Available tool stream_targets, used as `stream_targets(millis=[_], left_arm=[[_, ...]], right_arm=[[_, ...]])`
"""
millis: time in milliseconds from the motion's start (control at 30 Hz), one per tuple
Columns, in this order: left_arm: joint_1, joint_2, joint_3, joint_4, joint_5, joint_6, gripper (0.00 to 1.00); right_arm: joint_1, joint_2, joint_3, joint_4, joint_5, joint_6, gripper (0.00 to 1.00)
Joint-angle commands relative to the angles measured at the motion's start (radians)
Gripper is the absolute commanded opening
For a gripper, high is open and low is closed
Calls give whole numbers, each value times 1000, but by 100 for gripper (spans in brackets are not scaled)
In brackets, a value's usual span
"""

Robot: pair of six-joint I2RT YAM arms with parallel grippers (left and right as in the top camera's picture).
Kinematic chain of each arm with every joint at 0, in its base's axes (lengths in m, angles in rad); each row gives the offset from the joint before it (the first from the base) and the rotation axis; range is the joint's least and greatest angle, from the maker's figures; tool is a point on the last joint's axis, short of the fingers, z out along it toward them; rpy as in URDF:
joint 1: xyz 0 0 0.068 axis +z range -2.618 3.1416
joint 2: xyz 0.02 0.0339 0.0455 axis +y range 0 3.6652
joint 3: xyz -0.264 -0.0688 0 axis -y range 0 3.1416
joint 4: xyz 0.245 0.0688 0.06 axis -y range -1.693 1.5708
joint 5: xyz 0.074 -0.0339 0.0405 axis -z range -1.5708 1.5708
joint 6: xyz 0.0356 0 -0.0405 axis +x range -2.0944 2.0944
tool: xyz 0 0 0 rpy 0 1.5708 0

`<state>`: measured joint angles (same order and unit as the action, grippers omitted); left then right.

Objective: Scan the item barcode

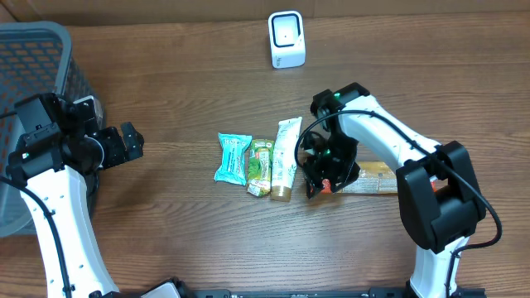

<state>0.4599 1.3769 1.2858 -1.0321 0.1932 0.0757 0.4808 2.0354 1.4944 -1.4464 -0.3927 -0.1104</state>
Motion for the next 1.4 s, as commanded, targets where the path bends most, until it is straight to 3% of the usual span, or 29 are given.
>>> stream_targets(millis=[0,167,267,500,667,833,967,1133,1200,1367], left_arm=[[4,5,10,0,-2,-20,99],[4,5,10,0,-2,-20,100],[4,5,10,0,-2,-20,100],[4,5,10,0,-2,-20,99],[4,5,10,0,-2,-20,100],[4,5,10,0,-2,-20,99],[4,5,10,0,-2,-20,100],[5,5,10,0,-2,-20,100],[4,5,10,0,-2,-20,100],[4,5,10,0,-2,-20,99]], right_arm=[[41,-27,-29,43,-22,-47,64],[74,-27,-140,218,49,-30,64],[74,-27,-186,312,112,17,72],[56,-27,-183,480,343,116,74],[-15,-28,-182,630,485,164,77],[-142,-28,-177,744,504,187,80],[-233,-33,-105,715,335,193,80],[-295,-84,85,553,98,195,80],[-327,-127,183,429,111,264,80],[-425,-170,197,261,235,349,82]])
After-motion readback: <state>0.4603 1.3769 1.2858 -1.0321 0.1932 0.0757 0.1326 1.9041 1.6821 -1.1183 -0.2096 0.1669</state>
